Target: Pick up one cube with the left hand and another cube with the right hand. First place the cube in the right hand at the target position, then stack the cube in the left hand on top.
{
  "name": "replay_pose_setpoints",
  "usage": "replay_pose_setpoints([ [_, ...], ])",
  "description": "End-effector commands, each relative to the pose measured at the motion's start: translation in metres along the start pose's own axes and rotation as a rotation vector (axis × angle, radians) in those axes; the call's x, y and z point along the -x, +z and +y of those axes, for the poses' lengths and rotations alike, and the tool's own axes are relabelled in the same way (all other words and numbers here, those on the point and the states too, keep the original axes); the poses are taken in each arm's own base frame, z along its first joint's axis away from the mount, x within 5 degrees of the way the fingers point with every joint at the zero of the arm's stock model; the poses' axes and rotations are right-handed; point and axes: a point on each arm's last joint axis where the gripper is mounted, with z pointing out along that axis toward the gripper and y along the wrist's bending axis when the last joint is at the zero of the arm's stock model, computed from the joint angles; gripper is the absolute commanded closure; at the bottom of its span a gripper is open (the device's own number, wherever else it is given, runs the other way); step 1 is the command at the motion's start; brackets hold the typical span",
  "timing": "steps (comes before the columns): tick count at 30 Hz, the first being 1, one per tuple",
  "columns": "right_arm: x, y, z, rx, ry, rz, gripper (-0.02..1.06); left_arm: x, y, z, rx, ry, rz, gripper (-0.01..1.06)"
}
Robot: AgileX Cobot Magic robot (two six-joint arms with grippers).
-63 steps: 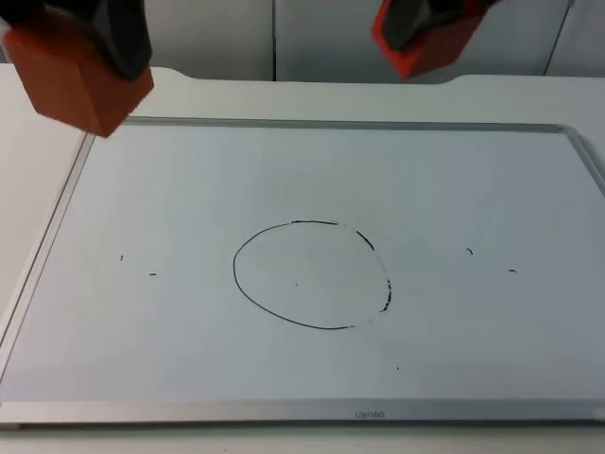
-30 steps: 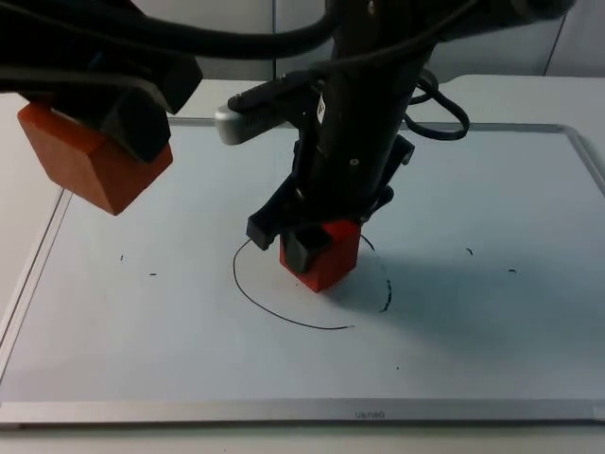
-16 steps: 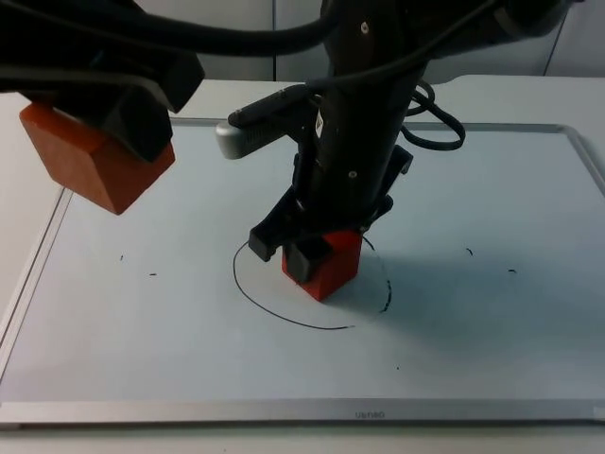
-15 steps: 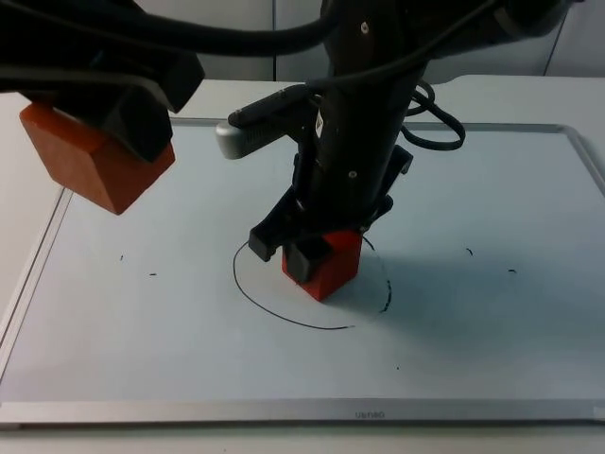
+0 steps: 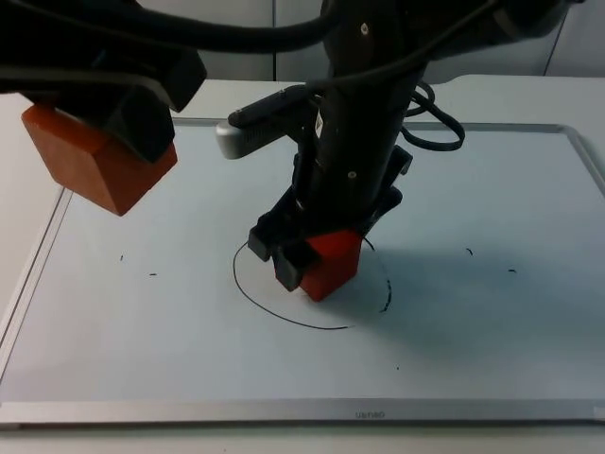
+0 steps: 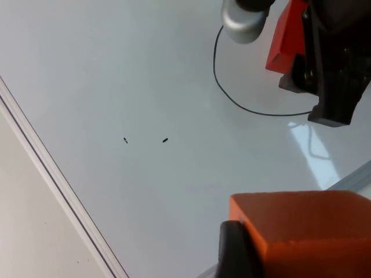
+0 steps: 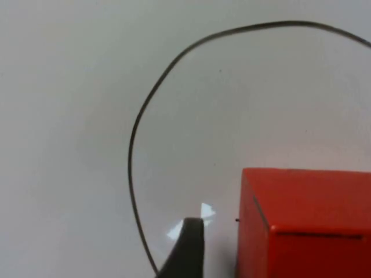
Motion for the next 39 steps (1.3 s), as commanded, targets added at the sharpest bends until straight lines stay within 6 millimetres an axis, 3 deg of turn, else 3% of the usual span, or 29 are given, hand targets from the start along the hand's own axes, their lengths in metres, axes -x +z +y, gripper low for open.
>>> replay_pose_setpoints([
  [1,0.004,-0.005,0.001,0.011,0.012,-0.026,0.22,-0.001,-0.002,-0.003,-0.014,-0.005,-0.017,1.05],
  [5,0.007,-0.017,0.001,0.007,0.012,-0.067,0.22,-0.001,-0.002,-0.003,-0.016,-0.007,-0.017,1.05],
  [7,0.011,-0.038,0.0,0.002,0.013,-0.13,0.23,-0.001,-0.002,-0.003,-0.018,-0.008,-0.017,1.05],
  [8,0.011,-0.038,0.0,0.002,0.013,-0.13,0.23,-0.001,-0.002,-0.003,-0.018,-0.008,-0.017,1.05],
  [11,0.014,-0.077,-0.002,-0.029,-0.005,-0.224,0.23,-0.001,-0.002,-0.003,-0.02,-0.01,-0.016,1.05],
  [12,0.014,-0.077,-0.002,-0.029,-0.005,-0.224,0.23,-0.001,-0.002,-0.003,-0.02,-0.01,-0.016,1.05],
  [15,0.012,-0.131,-0.004,-0.06,-0.016,-0.345,0.23,0.0,-0.003,-0.003,-0.023,-0.012,-0.02,1.05],
  [16,0.012,-0.131,-0.004,-0.06,-0.016,-0.345,0.23,0.0,-0.003,-0.003,-0.023,-0.012,-0.02,1.05],
  [17,0.01,-0.146,-0.005,-0.065,-0.016,-0.379,0.23,0.001,-0.003,-0.003,-0.023,-0.012,-0.025,1.05],
  [21,-0.007,-0.221,-0.004,-0.082,-0.011,-0.553,0.23,0.003,-0.002,-0.004,-0.029,-0.005,-0.047,1.05],
  [22,-0.007,-0.221,-0.004,-0.082,-0.011,-0.553,0.23,0.003,-0.002,-0.004,-0.029,-0.005,-0.047,1.05],
  [26,-0.037,-0.291,-0.002,-0.102,-0.017,-0.708,0.25,0.01,0.008,-0.008,-0.062,0.031,-0.075,1.05],
  [27,-0.037,-0.291,-0.002,-0.102,-0.017,-0.708,0.25,0.01,0.008,-0.008,-0.062,0.031,-0.075,1.05],
  [31,-0.081,-0.35,0.001,-0.126,-0.042,-0.796,0.25,0.025,0.026,-0.011,-0.071,0.067,-0.062,1.05],
  [32,-0.081,-0.35,0.001,-0.126,-0.042,-0.796,0.25,0.025,0.026,-0.011,-0.071,0.067,-0.062,1.05],
  [36,-0.119,-0.383,0.004,-0.136,-0.047,-0.828,0.25,0.046,0.043,-0.015,-0.08,0.102,-0.045,1.05],
  [39,-0.138,-0.39,0.005,-0.141,-0.047,-0.851,0.25,0.055,0.051,-0.016,-0.083,0.108,-0.037,1.05],
])
